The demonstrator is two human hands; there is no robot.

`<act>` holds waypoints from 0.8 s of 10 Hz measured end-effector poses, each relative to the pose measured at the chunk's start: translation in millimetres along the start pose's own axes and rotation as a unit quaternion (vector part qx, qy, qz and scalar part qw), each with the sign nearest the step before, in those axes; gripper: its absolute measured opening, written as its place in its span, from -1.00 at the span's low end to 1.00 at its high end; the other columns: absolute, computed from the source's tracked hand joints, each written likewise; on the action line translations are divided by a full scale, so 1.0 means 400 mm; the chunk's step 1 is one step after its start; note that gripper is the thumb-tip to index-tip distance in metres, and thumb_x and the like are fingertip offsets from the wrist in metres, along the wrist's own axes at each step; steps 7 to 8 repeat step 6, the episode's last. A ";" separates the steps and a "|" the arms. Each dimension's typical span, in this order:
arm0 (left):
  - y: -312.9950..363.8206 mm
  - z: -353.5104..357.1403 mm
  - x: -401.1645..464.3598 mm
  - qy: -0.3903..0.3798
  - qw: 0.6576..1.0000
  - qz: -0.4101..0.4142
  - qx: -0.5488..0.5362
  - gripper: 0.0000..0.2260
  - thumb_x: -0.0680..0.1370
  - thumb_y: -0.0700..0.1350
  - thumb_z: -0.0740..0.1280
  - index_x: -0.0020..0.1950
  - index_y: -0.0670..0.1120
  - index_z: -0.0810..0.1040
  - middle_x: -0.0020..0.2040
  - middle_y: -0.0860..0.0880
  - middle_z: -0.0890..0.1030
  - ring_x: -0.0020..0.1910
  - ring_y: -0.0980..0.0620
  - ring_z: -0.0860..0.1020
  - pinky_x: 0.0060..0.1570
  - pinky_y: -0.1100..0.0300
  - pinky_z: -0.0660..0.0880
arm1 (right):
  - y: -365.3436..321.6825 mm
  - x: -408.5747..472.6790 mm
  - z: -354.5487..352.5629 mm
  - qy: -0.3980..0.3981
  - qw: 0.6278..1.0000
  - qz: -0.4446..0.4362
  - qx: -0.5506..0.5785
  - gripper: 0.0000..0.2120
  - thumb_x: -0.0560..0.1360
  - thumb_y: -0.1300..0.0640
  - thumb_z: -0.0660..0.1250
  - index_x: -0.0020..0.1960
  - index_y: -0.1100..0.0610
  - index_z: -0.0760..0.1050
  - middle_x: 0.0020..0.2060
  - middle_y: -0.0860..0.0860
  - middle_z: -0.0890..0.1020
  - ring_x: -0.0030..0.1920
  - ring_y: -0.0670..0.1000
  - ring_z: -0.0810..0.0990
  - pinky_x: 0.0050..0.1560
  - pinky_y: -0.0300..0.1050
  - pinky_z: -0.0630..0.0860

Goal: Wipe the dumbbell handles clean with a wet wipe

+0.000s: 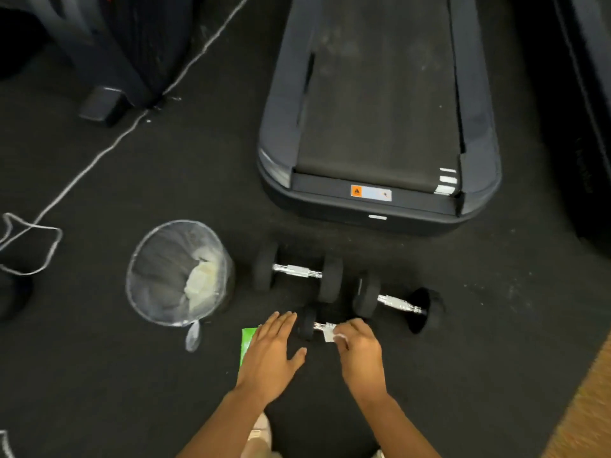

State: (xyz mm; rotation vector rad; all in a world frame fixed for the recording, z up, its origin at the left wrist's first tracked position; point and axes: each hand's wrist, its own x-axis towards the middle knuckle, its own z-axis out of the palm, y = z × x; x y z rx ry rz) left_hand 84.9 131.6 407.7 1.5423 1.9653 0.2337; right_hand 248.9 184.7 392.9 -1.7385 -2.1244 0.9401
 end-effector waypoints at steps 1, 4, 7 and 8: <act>-0.101 -0.118 -0.022 0.041 0.999 -0.031 -0.013 -0.45 0.55 0.04 0.26 0.49 -0.03 0.16 0.49 0.06 0.20 0.49 0.10 0.06 0.41 0.25 -0.08 | -0.167 0.034 0.067 -0.003 0.999 -0.027 0.046 -0.82 0.36 0.43 0.37 -0.17 0.17 0.58 -0.16 0.02 0.55 -0.17 0.03 0.57 -0.15 -0.11 0.53; -0.451 -0.281 -0.017 0.108 0.982 -0.154 -0.028 -0.44 0.48 -0.03 0.38 0.44 -0.09 0.31 0.43 -0.04 0.34 0.46 -0.02 0.20 0.39 0.09 0.15 | -0.513 0.171 0.360 -0.081 0.988 -0.107 0.070 -0.83 0.33 0.38 0.26 -0.19 0.22 0.58 -0.15 0.10 0.56 -0.11 0.11 0.57 -0.14 -0.06 0.52; -0.575 -0.258 0.015 0.096 0.978 -0.185 -0.021 -0.43 0.48 -0.03 0.38 0.45 -0.10 0.30 0.43 -0.06 0.34 0.46 -0.02 0.18 0.42 0.10 0.12 | -0.517 0.220 0.506 -0.078 0.993 -0.076 0.052 -0.63 0.39 0.43 0.22 0.15 0.23 0.54 0.13 0.13 0.53 0.13 0.13 0.49 0.12 -0.06 0.48; -0.575 -0.258 0.015 0.096 0.978 -0.185 -0.021 -0.43 0.48 -0.03 0.38 0.45 -0.10 0.30 0.43 -0.06 0.34 0.46 -0.02 0.18 0.42 0.10 0.12 | -0.517 0.220 0.506 -0.078 0.993 -0.076 0.052 -0.63 0.39 0.43 0.22 0.15 0.23 0.54 0.13 0.13 0.53 0.13 0.13 0.49 0.12 -0.06 0.48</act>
